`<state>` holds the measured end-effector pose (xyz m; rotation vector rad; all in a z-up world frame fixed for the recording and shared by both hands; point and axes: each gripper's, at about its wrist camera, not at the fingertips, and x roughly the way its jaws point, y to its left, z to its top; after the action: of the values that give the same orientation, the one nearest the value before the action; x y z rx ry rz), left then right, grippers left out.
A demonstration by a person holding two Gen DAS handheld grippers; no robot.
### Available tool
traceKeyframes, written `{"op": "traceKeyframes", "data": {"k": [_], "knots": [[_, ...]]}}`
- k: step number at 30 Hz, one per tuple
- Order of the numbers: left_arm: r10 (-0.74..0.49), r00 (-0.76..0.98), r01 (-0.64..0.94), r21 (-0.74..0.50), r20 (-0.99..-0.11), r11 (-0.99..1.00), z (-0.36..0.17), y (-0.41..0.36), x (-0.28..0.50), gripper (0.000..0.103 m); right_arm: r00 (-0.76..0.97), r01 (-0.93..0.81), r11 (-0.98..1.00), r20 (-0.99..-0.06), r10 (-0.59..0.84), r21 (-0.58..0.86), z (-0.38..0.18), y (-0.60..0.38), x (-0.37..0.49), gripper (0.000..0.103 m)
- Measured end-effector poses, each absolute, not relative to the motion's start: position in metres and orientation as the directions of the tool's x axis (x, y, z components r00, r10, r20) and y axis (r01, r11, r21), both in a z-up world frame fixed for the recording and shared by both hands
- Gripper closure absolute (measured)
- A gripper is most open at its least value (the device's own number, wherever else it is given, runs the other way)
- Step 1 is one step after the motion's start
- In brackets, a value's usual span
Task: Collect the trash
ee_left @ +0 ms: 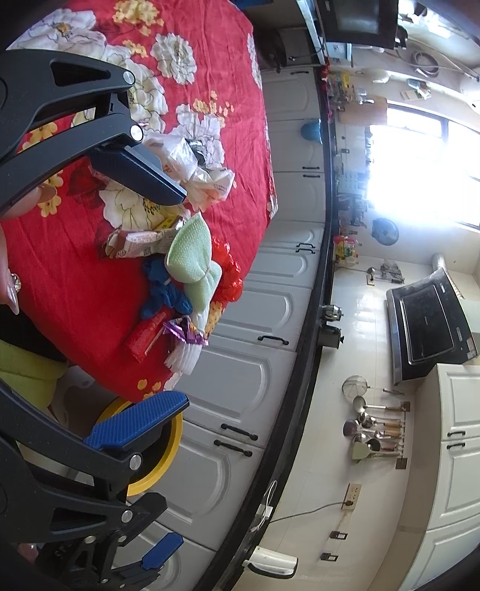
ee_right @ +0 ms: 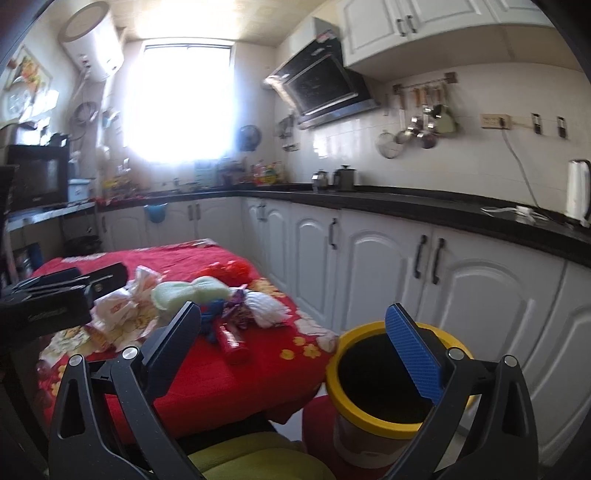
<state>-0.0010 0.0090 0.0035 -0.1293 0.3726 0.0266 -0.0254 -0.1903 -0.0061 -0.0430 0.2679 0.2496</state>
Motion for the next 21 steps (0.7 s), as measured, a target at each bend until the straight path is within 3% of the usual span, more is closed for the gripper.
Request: {"op": "traceKeyframes", "data": {"k": [21], "knots": [[0.161, 0.905, -0.235, -0.147, -0.394, 0.961, 0.012, 0.08, 0.011, 0.011, 0.837, -0.442, 0.897, -0.347, 0.423, 0.029, 0.005, -0.115, 0.032, 0.006]]}}
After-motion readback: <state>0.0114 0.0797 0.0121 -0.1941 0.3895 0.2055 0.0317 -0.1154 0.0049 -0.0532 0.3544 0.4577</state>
